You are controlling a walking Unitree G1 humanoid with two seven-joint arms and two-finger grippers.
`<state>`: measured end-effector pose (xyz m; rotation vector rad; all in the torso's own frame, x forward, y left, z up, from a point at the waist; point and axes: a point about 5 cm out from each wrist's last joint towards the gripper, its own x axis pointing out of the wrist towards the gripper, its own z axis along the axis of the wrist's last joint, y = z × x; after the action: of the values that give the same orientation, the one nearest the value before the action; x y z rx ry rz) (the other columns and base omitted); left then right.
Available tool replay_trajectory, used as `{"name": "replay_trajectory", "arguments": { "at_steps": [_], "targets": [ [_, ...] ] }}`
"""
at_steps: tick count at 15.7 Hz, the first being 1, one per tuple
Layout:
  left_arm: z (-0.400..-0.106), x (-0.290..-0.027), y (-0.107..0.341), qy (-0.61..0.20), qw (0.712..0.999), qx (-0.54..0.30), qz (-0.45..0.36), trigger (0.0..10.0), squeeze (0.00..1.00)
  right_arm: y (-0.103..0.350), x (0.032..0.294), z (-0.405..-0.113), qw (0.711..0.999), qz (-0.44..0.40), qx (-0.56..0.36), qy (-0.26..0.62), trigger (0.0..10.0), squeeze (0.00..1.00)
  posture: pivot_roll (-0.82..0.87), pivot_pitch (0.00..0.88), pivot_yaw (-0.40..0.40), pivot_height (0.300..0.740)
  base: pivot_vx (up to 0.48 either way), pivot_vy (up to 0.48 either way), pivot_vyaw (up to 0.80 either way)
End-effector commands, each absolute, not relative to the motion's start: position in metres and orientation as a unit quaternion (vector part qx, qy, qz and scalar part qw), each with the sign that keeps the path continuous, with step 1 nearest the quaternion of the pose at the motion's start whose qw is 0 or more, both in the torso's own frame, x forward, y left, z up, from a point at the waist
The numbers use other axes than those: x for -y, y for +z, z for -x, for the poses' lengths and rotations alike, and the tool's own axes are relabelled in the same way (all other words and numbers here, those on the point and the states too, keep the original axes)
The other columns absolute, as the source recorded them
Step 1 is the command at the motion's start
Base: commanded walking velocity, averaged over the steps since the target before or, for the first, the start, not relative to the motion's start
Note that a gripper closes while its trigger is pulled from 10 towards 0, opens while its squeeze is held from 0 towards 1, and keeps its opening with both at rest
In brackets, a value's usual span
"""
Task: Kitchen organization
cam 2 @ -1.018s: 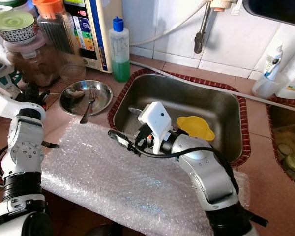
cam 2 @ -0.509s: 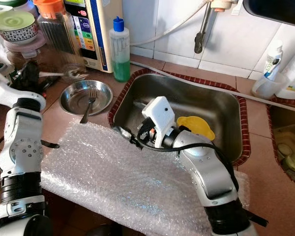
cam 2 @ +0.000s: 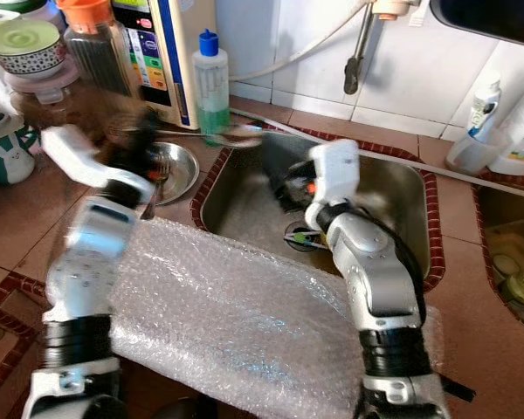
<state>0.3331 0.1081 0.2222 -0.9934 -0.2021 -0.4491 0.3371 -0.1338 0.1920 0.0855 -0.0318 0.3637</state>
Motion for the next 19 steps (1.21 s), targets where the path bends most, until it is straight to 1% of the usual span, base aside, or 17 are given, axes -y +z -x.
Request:
{"name": "replay_trajectory", "arguments": {
  "at_steps": [1, 2, 4, 5, 7, 8, 10, 11, 12, 13, 14, 15, 16, 17, 18, 19],
  "targets": [
    [-0.328, -0.101, 0.229, -0.241, 0.844, 0.102, 0.467, 0.0, 0.0, 0.198, 0.138, -0.34, 0.981, -0.091, 0.018, 0.17, 10.0, 0.0, -0.01, 0.101, 0.01, 0.74, 0.0, 0.0, 0.0],
    [-0.327, -0.097, 0.23, -0.251, 0.84, 0.096, 0.472, 0.0, 0.0, 0.201, 0.137, -0.339, 0.976, -0.134, 0.021, 0.172, 10.0, 0.0, -0.01, 0.104, 0.012, 0.74, 0.0, 0.0, 0.0],
    [-0.326, -0.094, 0.228, -0.254, 0.838, 0.09, 0.475, 0.0, 0.0, 0.202, 0.134, -0.338, 0.966, -0.187, 0.022, 0.178, 10.0, 0.0, -0.01, 0.108, 0.011, 0.74, 0.0, 0.0, 0.0],
    [-0.325, -0.092, 0.228, -0.255, 0.837, 0.088, 0.475, 0.0, 0.0, 0.202, 0.131, -0.337, 0.956, -0.229, 0.017, 0.184, 10.0, 0.0, -0.01, 0.111, 0.009, 0.74, 0.0, 0.0, 0.0],
    [-0.324, -0.092, 0.227, -0.255, 0.838, 0.086, 0.474, 0.0, 0.0, 0.204, 0.125, -0.336, 0.935, -0.288, 0.01, 0.204, 10.0, 0.0, 0.0, 0.116, 0.006, 0.74, 0.0, 0.0, 0.0],
    [-0.323, -0.092, 0.226, -0.253, 0.838, 0.085, 0.475, 0.0, 0.0, 0.205, 0.123, -0.336, 0.929, -0.304, 0.008, 0.211, 10.0, 0.0, 0.0, 0.119, 0.003, 0.74, 0.0, 0.0, 0.0],
    [-0.322, -0.093, 0.225, -0.25, 0.838, 0.084, 0.477, 0.0, 0.0, 0.207, 0.117, -0.336, 0.906, -0.358, 0.003, 0.227, 10.0, 0.0, 0.0, 0.12, 0.001, 0.74, 0.0, 0.0, 0.0],
    [-0.322, -0.093, 0.223, -0.247, 0.842, 0.083, 0.473, 0.0, 0.0, 0.207, 0.115, -0.336, 0.898, -0.37, -0.001, 0.238, 10.0, 0.0, 0.0, 0.12, 0.001, 0.74, 0.0, 0.0, 0.0],
    [-0.323, -0.096, 0.222, -0.238, 0.849, 0.083, 0.465, 0.0, 0.0, 0.208, 0.112, -0.334, 0.895, -0.364, -0.003, 0.258, 10.0, 0.0, 0.0, 0.12, 0.0, 0.74, 0.0, 0.0, 0.0],
    [-0.326, -0.102, 0.22, -0.212, 0.86, 0.088, 0.456, 0.0, 0.0, 0.208, 0.11, -0.33, 0.896, -0.346, -0.008, 0.28, 10.0, 0.0, 0.0, 0.12, 0.0, 0.74, 0.0, 0.0, 0.0],
    [-0.331, -0.113, 0.217, -0.174, 0.871, 0.096, 0.449, 0.0, 0.0, 0.205, 0.11, -0.325, 0.905, -0.3, -0.013, 0.301, 10.0, 0.0, 0.0, 0.121, 0.0, 0.74, 0.0, 0.0, 0.0],
    [-0.334, -0.119, 0.217, -0.154, 0.876, 0.1, 0.447, 0.0, 0.0, 0.198, 0.112, -0.322, 0.92, -0.246, -0.024, 0.304, 10.0, 0.0, 0.0, 0.122, -0.001, 0.74, 0.0, 0.0, 0.0],
    [-0.335, -0.123, 0.216, -0.143, 0.878, 0.102, 0.445, 0.0, 0.0, 0.191, 0.114, -0.319, 0.934, -0.177, -0.027, 0.308, 10.0, 0.0, 0.0, 0.121, -0.001, 0.74, 0.0, 0.0, 0.0],
    [-0.335, -0.124, 0.217, -0.144, 0.877, 0.103, 0.446, 0.0, 0.0, 0.188, 0.116, -0.317, 0.941, -0.133, -0.022, 0.31, 10.0, 0.0, 0.0, 0.122, -0.001, 0.74, 0.0, 0.0, 0.0],
    [-0.335, -0.125, 0.217, -0.144, 0.876, 0.104, 0.449, 0.0, 0.0, 0.19, 0.118, -0.317, 0.939, -0.162, -0.025, 0.303, 10.0, 0.0, -0.01, 0.121, -0.003, 0.74, 0.0, 0.0, 0.0],
    [-0.335, -0.123, 0.219, -0.144, 0.87, 0.109, 0.458, 0.0, 0.0, 0.193, 0.119, -0.319, 0.926, -0.236, -0.033, 0.292, 10.0, 0.0, -0.01, 0.121, -0.004, 0.74, 0.0, 0.0, 0.0]
  ]
}}
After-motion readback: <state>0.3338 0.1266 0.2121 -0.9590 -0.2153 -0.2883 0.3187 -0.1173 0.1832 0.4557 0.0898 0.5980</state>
